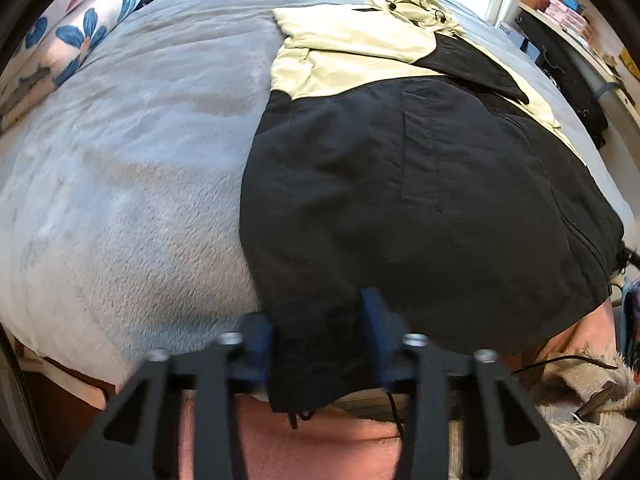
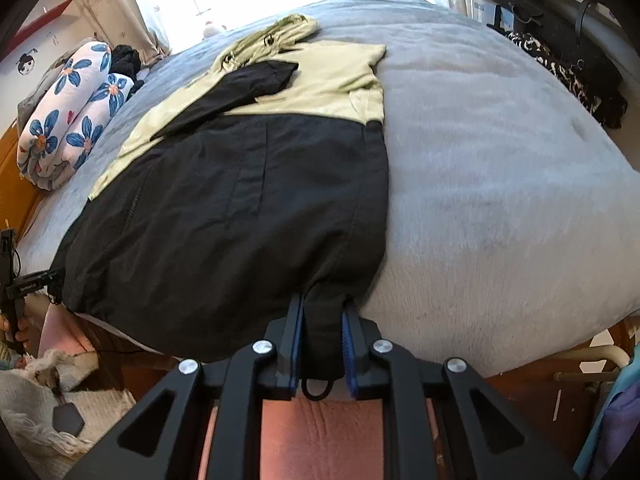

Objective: Fold large clothes
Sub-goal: 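Grasp the black hem edge with both tools, then lift the held hem with both tools and carry it toward the hood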

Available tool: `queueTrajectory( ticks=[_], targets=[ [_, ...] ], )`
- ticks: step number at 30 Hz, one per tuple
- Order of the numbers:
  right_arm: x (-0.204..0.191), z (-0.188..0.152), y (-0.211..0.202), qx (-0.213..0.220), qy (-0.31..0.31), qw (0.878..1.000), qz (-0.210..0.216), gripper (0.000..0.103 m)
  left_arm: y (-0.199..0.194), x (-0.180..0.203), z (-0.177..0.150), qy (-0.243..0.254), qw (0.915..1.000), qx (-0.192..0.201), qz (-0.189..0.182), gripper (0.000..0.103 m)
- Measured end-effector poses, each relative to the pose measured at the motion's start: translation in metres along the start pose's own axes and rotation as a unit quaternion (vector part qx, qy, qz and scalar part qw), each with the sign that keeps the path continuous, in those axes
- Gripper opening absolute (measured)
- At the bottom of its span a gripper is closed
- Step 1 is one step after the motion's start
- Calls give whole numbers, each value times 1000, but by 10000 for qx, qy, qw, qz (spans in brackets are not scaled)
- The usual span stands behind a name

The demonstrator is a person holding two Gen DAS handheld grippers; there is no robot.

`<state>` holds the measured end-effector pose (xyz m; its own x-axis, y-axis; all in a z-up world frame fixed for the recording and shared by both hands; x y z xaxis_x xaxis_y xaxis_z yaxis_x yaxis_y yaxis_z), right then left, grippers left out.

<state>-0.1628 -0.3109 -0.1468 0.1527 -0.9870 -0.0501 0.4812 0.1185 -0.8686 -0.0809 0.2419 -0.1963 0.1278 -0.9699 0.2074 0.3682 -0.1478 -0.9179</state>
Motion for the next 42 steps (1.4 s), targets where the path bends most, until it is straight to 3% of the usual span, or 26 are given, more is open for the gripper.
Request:
queueTrajectory(
  ticks=[3, 14, 17, 21, 24, 27, 29, 32, 38, 42],
  targets=[
    [-2, 11, -8, 152, 6, 9999, -16, 16, -3, 0, 7, -128, 9999, -20, -67, 12],
    [-8, 70, -37, 874, 57, 9960, 150, 15, -33, 14, 42, -785, 9929, 287, -841, 6],
    [-3, 87, -40, 1089, 222, 9934, 301, 15, -38, 17, 61, -1223, 9841, 237, -1265, 5],
    [8, 117, -37, 1251, 432, 9906, 353, 15, -45, 16, 95, -1863, 9647, 351, -1829, 2],
    [16, 144, -33, 1327, 550, 9889, 378, 15, -54, 14, 127, -2136, 9552, 647, -1946, 2],
    [24, 171, -25, 1365, 728, 9871, 402, 15, -61, 11, 159, -2236, 9516, 859, -1927, 2],
    [29, 190, -17, 1370, 825, 9866, 338, 15, -62, 9, 173, -2192, 9528, 962, -1869, 2],
    [33, 213, -4, 1369, 900, 9861, 293, 15, -60, 12, 180, -1774, 9673, 1071, -1461, 2],
    [36, 256, 37, 1211, 921, 9884, -37, 14, -42, 11, 148, -1128, 9848, 710, -1116, 8],
    [47, 284, 66, 1106, 1085, 9874, -332, 8, -33, 4, 138, -987, 9893, 623, -870, 9]
  ],
)
Point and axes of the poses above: each gripper's, at about its wrist camera, not at the fingertips, and y roughly the way its jaws point, x to its right, z to its top, the point moved 2 cm from there along y, roughly the way its jaws point, and after that the axes turned 15 degrees about -y, right-handed, at the moved point
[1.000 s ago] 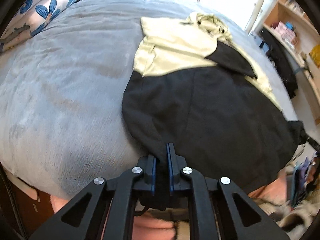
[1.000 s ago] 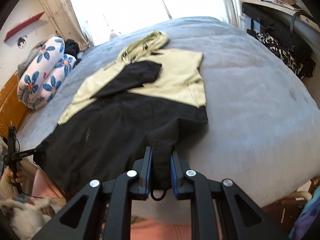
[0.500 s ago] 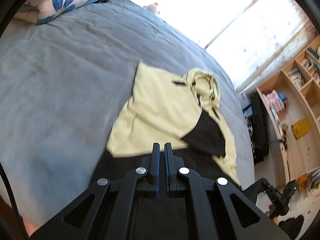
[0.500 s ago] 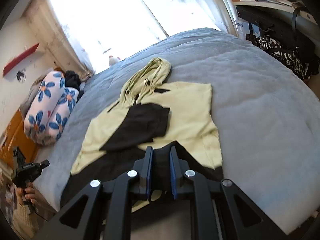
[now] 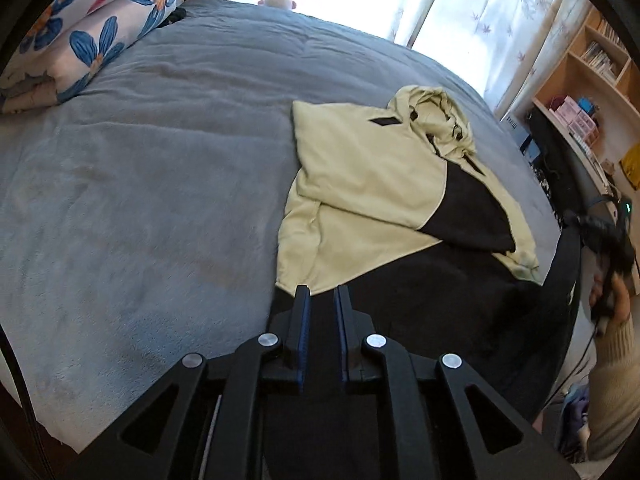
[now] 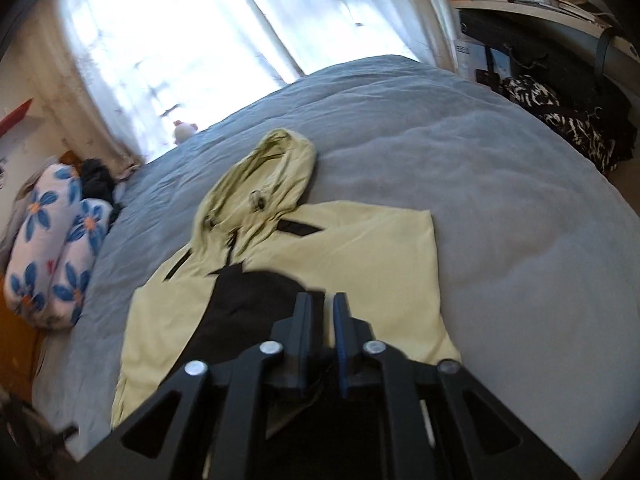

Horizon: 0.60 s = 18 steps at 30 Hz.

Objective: Fold large clothes
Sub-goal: 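Lift the held hem with both tools and carry it toward the hood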

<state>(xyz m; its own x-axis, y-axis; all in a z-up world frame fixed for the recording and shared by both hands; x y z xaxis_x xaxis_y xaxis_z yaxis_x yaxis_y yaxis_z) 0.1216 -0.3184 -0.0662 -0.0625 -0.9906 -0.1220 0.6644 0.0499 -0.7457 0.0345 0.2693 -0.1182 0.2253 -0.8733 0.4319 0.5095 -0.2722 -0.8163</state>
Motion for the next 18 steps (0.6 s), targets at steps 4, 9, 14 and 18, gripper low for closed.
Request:
queueTrajectory(
  ticks=[4, 9, 14, 18],
  targets=[
    [14, 11, 35, -155, 259, 9989, -368, 8, 5, -7, 6, -14, 10000, 34, 58, 13],
    [33, 10, 62, -343, 393, 9958, -758, 7, 18, -21, 16, -146, 9998, -4, 107, 16],
    [64, 8, 76, -424, 593, 9913, -1095, 0, 32, -35, 25, -304, 9995, -46, 78, 16],
    [62, -4, 82, -657, 325, 9940, -807, 0, 45, -40, 29, -338, 9993, -178, 2, 21]
  ],
)
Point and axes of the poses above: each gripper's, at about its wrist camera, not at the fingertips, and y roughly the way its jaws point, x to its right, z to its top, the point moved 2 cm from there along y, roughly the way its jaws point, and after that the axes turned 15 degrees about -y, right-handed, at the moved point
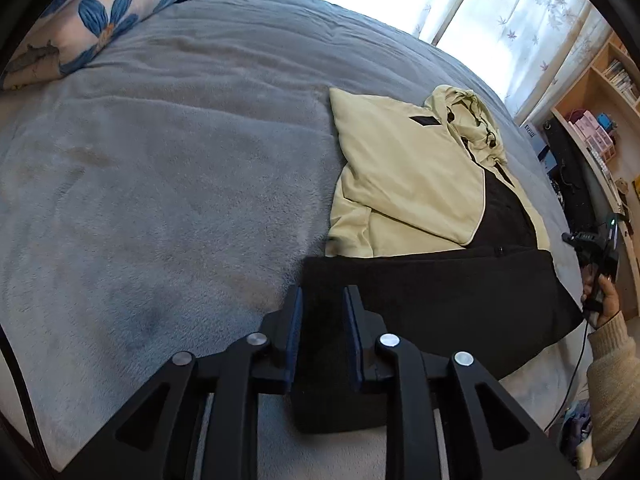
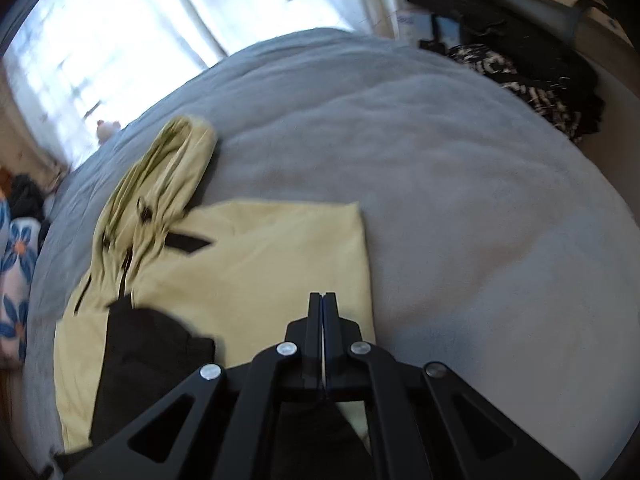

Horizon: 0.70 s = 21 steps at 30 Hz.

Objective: Fold large clothes
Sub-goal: 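Lift the held hem with both tools and carry it toward the hood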

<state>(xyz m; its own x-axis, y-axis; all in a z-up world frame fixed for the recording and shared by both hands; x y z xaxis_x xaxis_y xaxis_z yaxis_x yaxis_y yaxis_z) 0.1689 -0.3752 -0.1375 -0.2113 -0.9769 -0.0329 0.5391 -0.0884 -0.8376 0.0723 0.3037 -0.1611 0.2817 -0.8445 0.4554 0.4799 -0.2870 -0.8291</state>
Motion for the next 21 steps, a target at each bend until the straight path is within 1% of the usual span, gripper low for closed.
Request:
queueTrajectory(
  ticks=[2, 4, 5, 6, 7, 8, 9, 12, 14, 15, 16, 17, 18, 21],
  targets=[
    [-8, -9, -3, -82, -256, 9992, 284, 1, 5, 0, 1, 43, 9997, -151, -169, 25],
    [-15, -19, -6, -207, -469, 9973, 535, 3, 12, 2, 0, 196, 9988, -323, -305, 36],
    [-18, -23, -7, -243, -534, 9959, 683, 10, 14, 2, -1, 255, 9987, -338, -280, 40],
    [-20, -29, -10, -276, -598, 9946, 802, 23, 18, 3, -2, 328, 9986, -348, -213, 47],
    [-21, -34, -13, -275, -634, 9939, 855, 32, 21, 2, -2, 370, 9986, -348, -141, 50],
    [-20, -37, -15, -259, -641, 9936, 891, 47, 24, 2, -2, 381, 9985, -366, -119, 50],
    [-19, -41, -18, -235, -647, 9934, 917, 54, 29, 0, -1, 380, 9983, -424, -106, 50],
    [-10, -48, -23, -245, -601, 9930, 991, 55, 43, -6, 0, 295, 9979, -574, -27, 50],
    [-3, -52, -22, -312, -587, 9932, 960, 55, 52, -8, -1, 286, 9973, -675, 25, 50],
    [-2, -53, -20, -344, -605, 9929, 969, 55, 56, -10, -2, 278, 9968, -744, 2, 52],
    [-2, -55, -18, -413, -666, 9920, 992, 55, 59, -11, -3, 269, 9964, -802, -37, 57],
    [-3, -57, -14, -482, -741, 9910, 1005, 55, 62, -11, -5, 279, 9962, -821, -86, 59],
    [-4, -58, -11, -523, -813, 9901, 1021, 55, 64, -11, -6, 300, 9962, -809, -123, 64],
    [-12, -62, -1, -613, -1105, 9880, 893, 55, 69, -8, -10, 362, 9959, -800, -202, 75]
  ],
)
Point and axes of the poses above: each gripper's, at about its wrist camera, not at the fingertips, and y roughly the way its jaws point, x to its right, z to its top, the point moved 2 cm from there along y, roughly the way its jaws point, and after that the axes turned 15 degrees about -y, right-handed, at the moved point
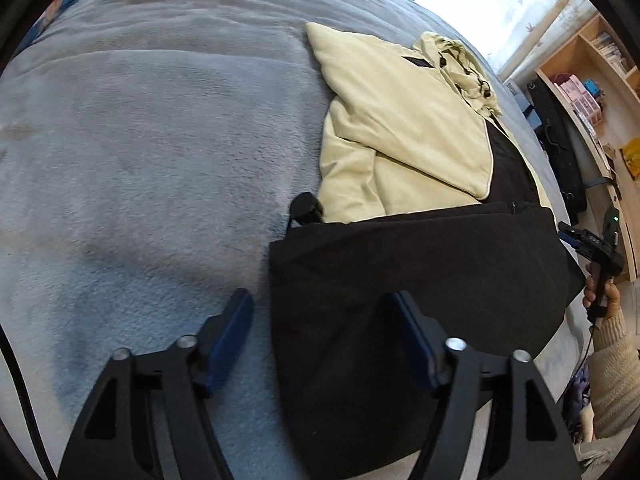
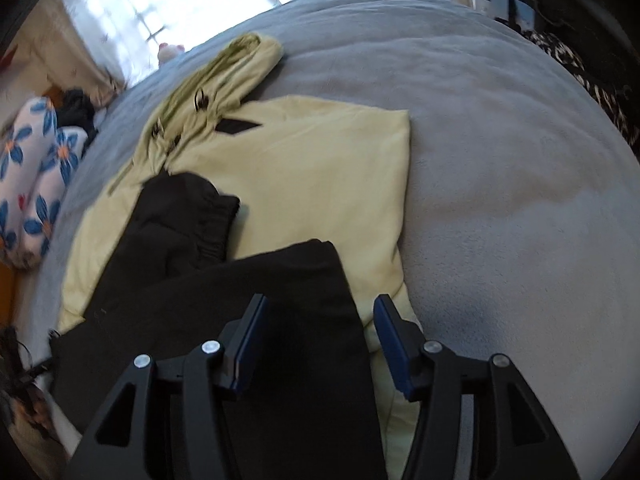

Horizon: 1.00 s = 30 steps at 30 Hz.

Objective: Fold large clothes
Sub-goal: 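Lift the held hem with both tools and carry it toward the hood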

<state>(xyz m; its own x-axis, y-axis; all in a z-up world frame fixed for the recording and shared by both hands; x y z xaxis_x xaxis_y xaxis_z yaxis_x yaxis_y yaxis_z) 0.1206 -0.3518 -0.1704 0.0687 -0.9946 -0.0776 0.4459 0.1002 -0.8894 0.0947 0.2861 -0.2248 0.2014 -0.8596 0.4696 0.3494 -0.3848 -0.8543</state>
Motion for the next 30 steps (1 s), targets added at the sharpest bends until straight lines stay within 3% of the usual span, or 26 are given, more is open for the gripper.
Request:
queueTrajectory(
  ticks=[4, 8, 10, 12, 13, 14, 16, 19, 22, 30],
  targets=[
    [-6, 3, 14, -64, -212, 9996, -172, 55, 9, 10, -3, 186, 9997, 5, 125, 83],
    [-8, 5, 29, -162, -309, 9992, -217, 55, 11, 17, -5, 352, 9988, 90, 320, 81],
    [-8, 5, 33, -163, -339, 9990, -229, 55, 11, 22, -7, 434, 9980, 153, 444, 64],
    [-7, 4, 33, -110, -301, 9993, -215, 51, 9, 24, -9, 396, 9975, 246, 533, 54],
    [-7, 3, 32, -81, -317, 9993, -182, 42, 7, 26, -11, 376, 9971, 299, 588, 43],
    [-10, 2, 32, -115, -381, 9990, -197, 23, 4, 26, -12, 373, 9968, 335, 615, 38],
    [-17, 0, 29, -129, -539, 9979, -345, 15, -3, 28, -16, 359, 9961, 443, 670, 24],
    [-30, -6, 16, 10, -787, 9947, -669, 10, -15, 37, -24, 547, 9921, 718, 868, 17],
    [-33, -12, -6, 325, -658, 9944, -764, 9, -28, 50, -31, 818, 9846, 1032, 1146, 15],
    [-33, -14, -77, 1301, -295, 9880, -780, 9, -62, 74, -26, 798, 9786, 1563, 1075, 15]
  ],
)
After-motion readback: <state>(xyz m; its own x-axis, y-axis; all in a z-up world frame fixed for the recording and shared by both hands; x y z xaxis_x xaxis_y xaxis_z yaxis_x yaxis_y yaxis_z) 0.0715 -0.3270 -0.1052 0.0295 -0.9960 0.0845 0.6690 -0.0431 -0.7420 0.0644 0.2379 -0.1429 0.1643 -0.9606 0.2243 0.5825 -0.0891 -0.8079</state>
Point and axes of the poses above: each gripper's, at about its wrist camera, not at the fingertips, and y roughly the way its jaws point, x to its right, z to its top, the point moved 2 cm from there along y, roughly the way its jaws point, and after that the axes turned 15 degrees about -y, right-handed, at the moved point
